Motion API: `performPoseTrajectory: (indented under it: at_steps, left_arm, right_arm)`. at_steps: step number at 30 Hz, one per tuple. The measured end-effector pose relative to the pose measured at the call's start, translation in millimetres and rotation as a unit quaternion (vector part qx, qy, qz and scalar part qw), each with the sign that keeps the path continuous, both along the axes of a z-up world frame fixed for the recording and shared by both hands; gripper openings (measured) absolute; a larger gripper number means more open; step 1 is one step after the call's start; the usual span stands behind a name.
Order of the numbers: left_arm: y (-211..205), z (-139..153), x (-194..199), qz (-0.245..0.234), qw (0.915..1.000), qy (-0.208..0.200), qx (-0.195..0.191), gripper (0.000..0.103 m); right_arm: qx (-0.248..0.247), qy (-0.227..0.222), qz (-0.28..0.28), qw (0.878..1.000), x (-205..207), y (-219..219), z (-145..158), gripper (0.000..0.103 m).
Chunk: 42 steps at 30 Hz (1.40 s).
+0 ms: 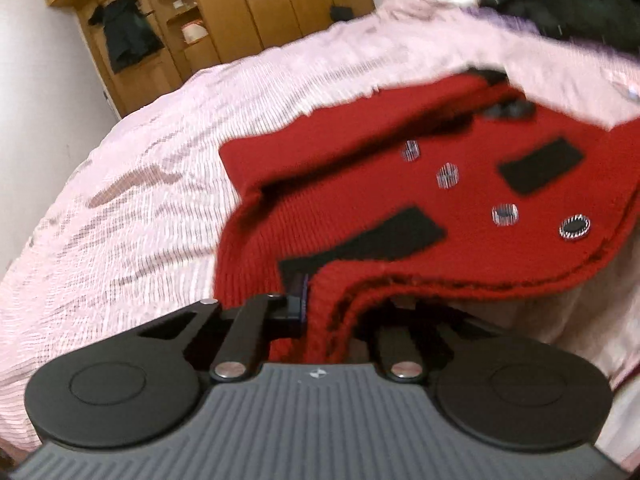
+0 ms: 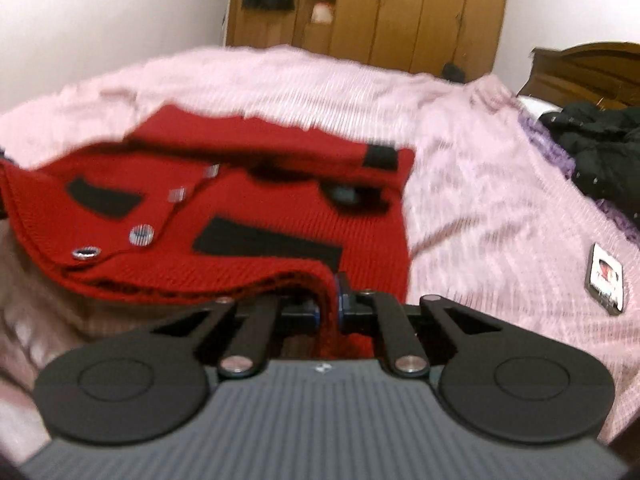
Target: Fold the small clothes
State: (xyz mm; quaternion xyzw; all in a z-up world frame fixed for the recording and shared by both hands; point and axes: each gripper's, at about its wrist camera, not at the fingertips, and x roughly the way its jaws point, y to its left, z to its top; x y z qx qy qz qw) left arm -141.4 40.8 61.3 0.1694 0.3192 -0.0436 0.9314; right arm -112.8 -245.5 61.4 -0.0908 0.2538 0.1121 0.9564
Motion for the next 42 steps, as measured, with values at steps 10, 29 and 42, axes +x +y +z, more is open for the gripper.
performPoseTrajectory:
  at_steps: [10, 29, 42]
  left_arm:
    - [-0.7, 36.8, 60.7, 0.015, 0.9979, -0.061, -0.016, 0.010]
    - [2.0, 24.7, 272.4, 0.067, 0.9971, -0.034, -0.005, 0.010]
    - [-9.3, -37.1, 306.1, 0.076, 0.9950, -0.021, 0.062, 0.031]
  right_arm:
    - [0.018, -0.086, -0.014, 0.996, 63.3, 16.2, 42.5, 0.009]
    - [-0.055, -0.102, -0.068, 0.991, 240.1, 59.7, 15.2, 0.009]
    - [-0.082, -0.026, -0.074, 0.994, 289.0, 71.2, -49.4, 0.012]
